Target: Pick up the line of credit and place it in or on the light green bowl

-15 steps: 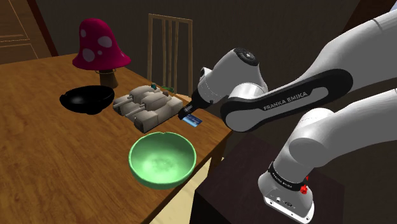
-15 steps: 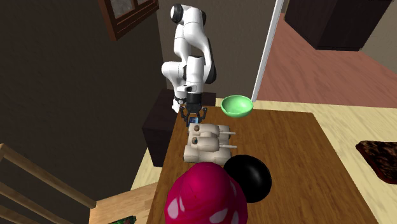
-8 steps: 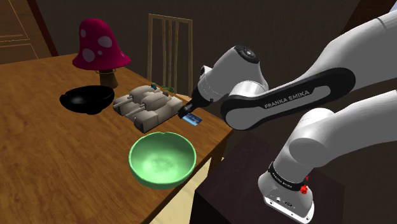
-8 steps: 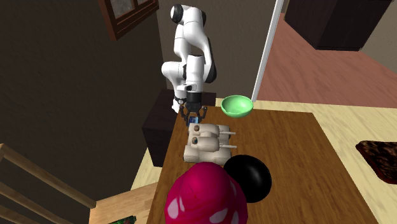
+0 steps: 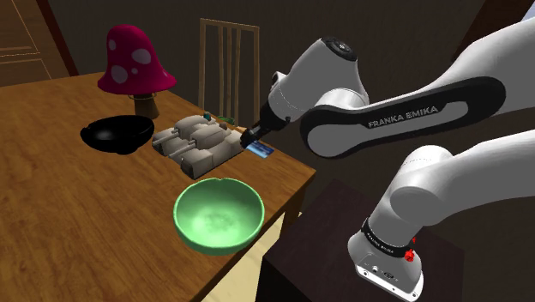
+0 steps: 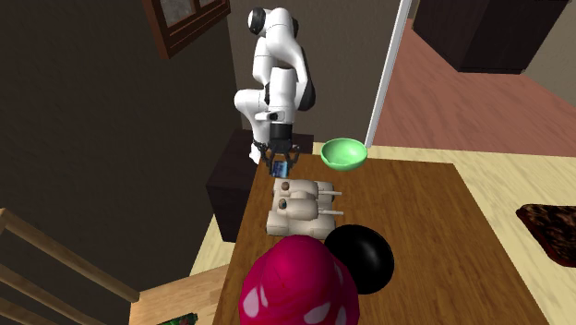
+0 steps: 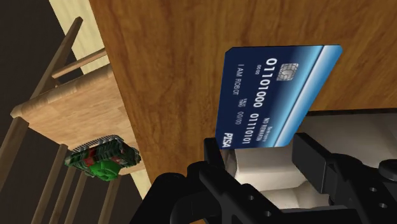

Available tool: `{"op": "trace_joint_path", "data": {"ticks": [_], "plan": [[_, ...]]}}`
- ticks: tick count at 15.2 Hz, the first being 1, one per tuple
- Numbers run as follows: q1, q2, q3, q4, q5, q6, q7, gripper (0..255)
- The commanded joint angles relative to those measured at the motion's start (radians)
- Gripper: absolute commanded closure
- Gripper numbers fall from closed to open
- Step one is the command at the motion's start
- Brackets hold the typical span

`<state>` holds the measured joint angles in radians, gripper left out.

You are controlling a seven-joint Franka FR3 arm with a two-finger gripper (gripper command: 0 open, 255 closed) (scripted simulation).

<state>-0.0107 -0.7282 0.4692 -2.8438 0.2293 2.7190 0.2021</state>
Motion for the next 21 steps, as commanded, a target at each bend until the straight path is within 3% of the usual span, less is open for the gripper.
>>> {"op": "trace_joint_path", "data": {"ticks": [1, 19, 21], "plan": [[0.003, -0.021, -0.008, 0.017, -0.002, -0.039, -0.002, 255], [-0.010, -0.104, -0.079, 0.207, -0.037, -0.309, -0.029, 255], [0.003, -0.118, -0.030, 0.220, -0.027, -0.332, 0.025, 255]]}}
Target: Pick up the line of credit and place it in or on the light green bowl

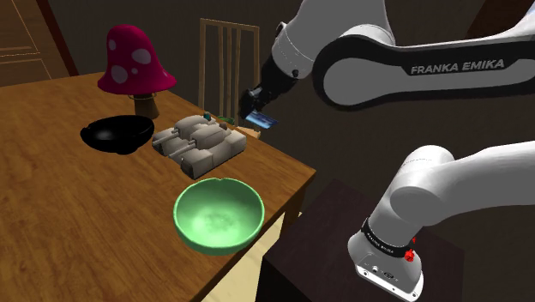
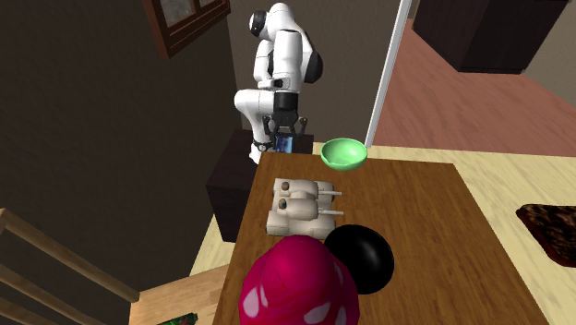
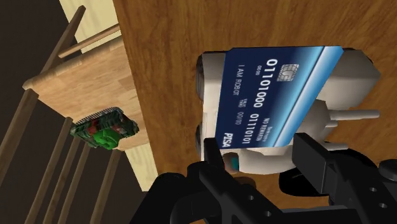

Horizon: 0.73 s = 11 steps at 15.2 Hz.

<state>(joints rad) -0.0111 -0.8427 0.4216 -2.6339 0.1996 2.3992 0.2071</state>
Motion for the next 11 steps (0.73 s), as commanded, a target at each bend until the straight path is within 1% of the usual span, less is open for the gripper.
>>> {"op": "trace_joint_path", "data": {"ticks": [1, 6, 11], "plan": [[0.009, -0.008, 0.042, 0.018, 0.007, -0.023, 0.046, 255], [0.028, -0.017, 0.165, 0.079, 0.027, -0.079, 0.177, 255], [0.025, -0.001, 0.290, 0.168, 0.039, -0.134, 0.302, 255]]}}
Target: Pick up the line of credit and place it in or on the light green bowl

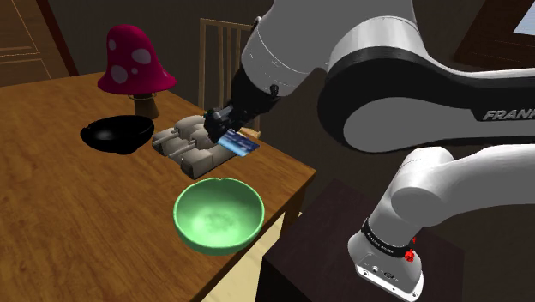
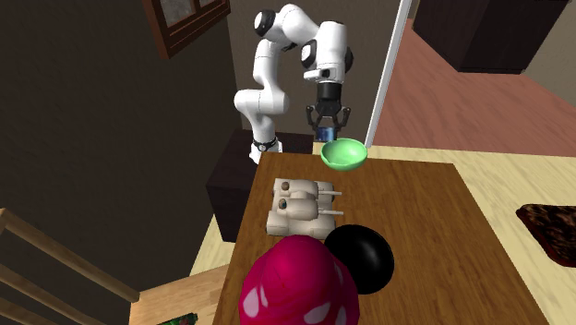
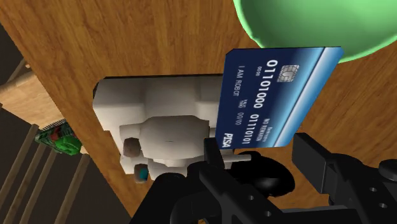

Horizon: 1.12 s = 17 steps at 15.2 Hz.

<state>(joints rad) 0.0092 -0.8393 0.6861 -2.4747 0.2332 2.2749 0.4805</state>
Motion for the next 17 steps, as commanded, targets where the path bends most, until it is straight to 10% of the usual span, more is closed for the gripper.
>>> {"op": "trace_joint_path", "data": {"ticks": [1, 6, 17], "plan": [[0.001, 0.002, 0.051, 0.030, 0.006, -0.021, 0.053, 255], [-0.032, 0.034, 0.171, 0.140, 0.006, -0.073, 0.162, 255], [-0.030, 0.045, 0.246, 0.020, 0.035, 0.064, 0.194, 255]]}}
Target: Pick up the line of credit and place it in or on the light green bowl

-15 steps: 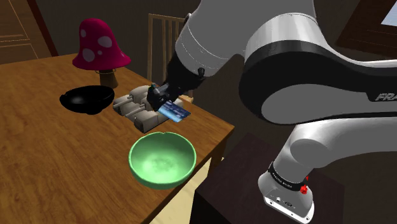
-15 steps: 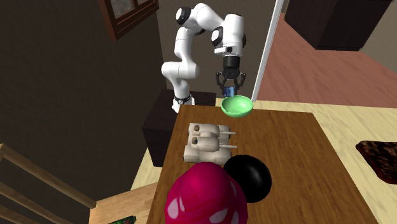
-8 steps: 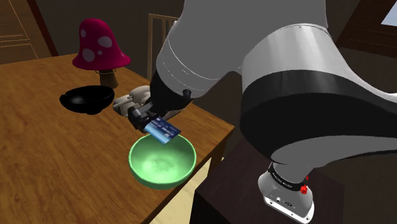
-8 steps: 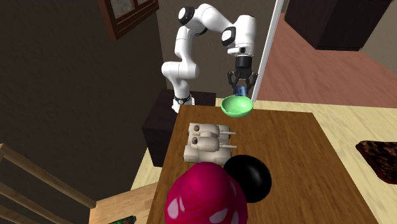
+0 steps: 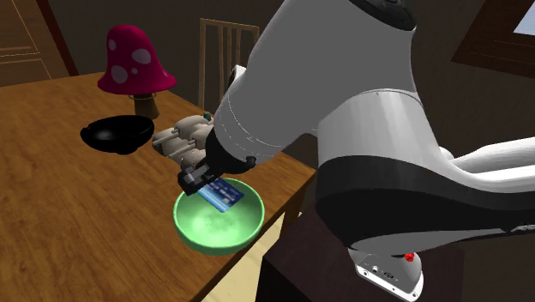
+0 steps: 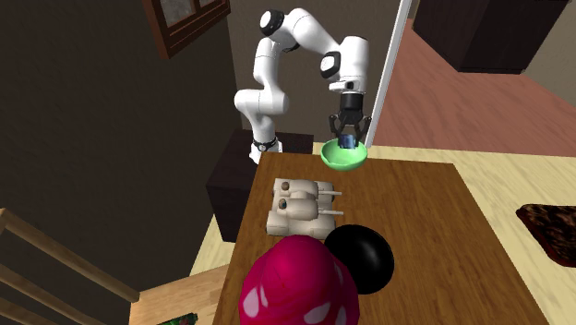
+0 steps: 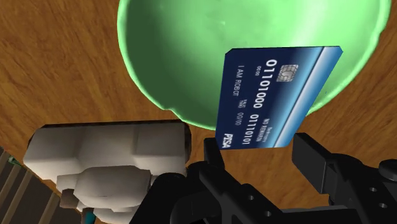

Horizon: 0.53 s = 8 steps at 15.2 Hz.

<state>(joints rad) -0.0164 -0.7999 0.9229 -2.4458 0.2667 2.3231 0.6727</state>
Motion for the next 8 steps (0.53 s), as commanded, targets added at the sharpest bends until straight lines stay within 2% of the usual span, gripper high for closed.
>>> {"op": "trace_joint_path", "data": {"ticks": [1, 5, 8], "plan": [[-0.005, 0.008, 0.017, -0.019, 0.004, 0.029, 0.006, 255], [-0.013, 0.021, 0.057, -0.062, 0.014, 0.089, 0.022, 255], [-0.013, 0.021, 0.057, -0.062, 0.014, 0.089, 0.022, 255]]}}
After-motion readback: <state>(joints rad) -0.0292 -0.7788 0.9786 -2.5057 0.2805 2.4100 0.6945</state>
